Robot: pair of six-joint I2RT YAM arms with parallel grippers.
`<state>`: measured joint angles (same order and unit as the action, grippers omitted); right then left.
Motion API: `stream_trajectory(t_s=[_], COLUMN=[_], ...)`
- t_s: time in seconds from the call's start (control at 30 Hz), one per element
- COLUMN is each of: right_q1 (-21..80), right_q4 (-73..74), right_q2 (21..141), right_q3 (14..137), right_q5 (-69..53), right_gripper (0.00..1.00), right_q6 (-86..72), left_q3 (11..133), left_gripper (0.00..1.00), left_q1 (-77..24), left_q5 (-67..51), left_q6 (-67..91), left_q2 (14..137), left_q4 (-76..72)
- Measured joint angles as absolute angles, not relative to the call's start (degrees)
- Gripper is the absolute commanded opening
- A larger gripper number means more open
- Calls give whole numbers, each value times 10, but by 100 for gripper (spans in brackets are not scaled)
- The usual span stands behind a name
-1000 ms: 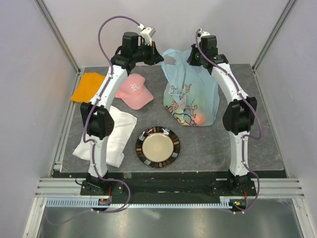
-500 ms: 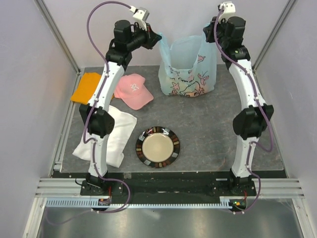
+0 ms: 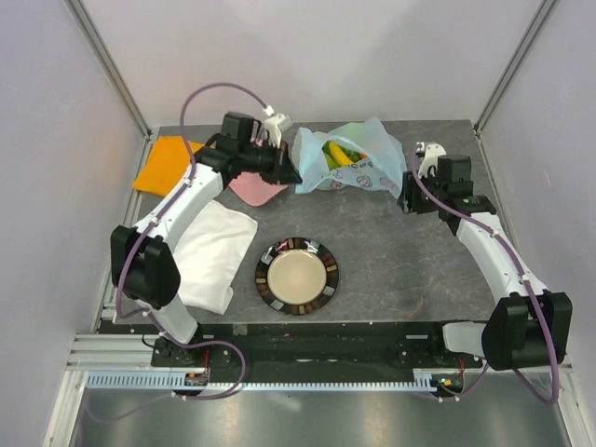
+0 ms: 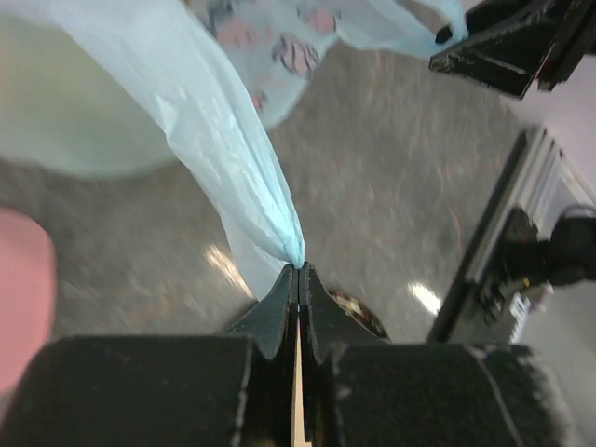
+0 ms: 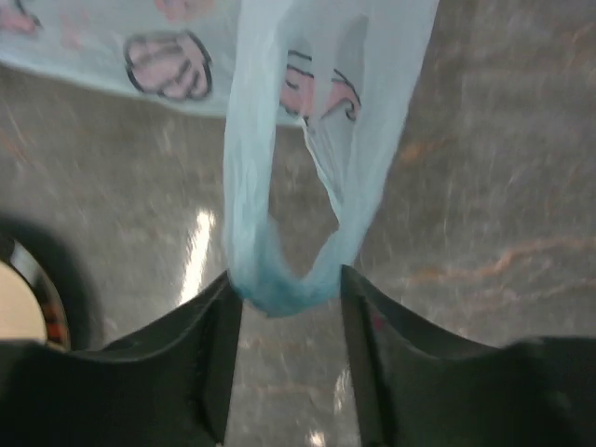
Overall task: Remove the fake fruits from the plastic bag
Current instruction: Adjust the plastic bag at the center of the board.
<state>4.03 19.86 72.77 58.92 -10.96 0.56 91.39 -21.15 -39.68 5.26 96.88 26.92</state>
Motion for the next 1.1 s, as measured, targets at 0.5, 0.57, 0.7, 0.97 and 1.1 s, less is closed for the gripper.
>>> stream_trajectory(t_s=[0.5, 0.57, 0.7, 0.97, 1.1], right_q1=[121, 148, 184, 206, 224], right_q4=[244, 241, 244, 272, 274], right_q2=[736, 759, 855, 993, 1011], right_q3=[852, 849, 837, 831, 846], right_q5=[-284, -302, -322, -332, -331], right_gripper=[42, 37, 28, 25, 26], right_q6=[62, 70, 81, 84, 84], left_q3=[875, 876, 876, 869, 861], left_gripper=[2, 2, 1, 2, 2], left_q1=[-236, -236, -236, -236, -236], left_q5=[-460, -474, -487, -482, -481], left_q6=[62, 68, 73, 76, 77], left_q2=[911, 898, 891, 891, 891], left_q4=[317, 313, 312, 312, 312])
